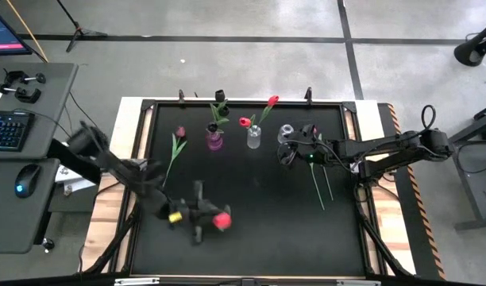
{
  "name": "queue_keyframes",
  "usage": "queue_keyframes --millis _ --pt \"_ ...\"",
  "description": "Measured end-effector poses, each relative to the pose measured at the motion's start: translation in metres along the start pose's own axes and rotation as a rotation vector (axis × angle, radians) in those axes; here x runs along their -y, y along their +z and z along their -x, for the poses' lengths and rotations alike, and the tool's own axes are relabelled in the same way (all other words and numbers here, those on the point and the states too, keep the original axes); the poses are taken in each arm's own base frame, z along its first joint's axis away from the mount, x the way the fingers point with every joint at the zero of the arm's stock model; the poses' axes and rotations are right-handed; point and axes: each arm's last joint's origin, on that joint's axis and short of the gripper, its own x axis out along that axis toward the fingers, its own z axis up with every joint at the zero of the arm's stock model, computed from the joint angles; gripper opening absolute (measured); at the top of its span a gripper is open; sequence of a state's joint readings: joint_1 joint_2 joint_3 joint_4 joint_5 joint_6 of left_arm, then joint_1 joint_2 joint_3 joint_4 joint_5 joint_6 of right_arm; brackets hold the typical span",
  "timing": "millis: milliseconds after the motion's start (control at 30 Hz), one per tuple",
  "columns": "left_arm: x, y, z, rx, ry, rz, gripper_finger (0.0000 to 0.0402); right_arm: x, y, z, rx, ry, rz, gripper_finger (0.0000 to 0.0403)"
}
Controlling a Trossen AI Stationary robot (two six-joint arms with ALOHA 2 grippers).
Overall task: Sort flowers into vase by color
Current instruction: Put the pink tulip into the left transparent vase
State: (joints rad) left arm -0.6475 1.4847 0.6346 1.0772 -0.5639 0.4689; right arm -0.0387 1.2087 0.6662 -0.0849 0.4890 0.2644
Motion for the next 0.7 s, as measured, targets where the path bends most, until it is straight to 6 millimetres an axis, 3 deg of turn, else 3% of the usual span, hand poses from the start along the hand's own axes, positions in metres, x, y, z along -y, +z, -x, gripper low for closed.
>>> queue_keyframes --millis 100,233,400,700 --pt "0.012 -0.014 -0.024 0.003 0.079 -0.201 0.0 0.001 0.0 0.0 0.007 -0.025 -0.01 0.033" --pt "0.007 -0.029 -0.053 0.081 0.09 -0.332 0.0 0.002 0.001 0.0 0.029 -0.078 -0.016 0.033" --pt "-0.03 -0.041 -0.077 0.213 0.107 -0.364 0.0 0.002 0.007 0.0 0.093 -0.105 -0.024 0.033" --pt "-0.093 -0.053 -0.086 0.243 0.312 -0.481 0.0 0.002 0.012 0.0 0.163 -0.198 -0.082 0.033"
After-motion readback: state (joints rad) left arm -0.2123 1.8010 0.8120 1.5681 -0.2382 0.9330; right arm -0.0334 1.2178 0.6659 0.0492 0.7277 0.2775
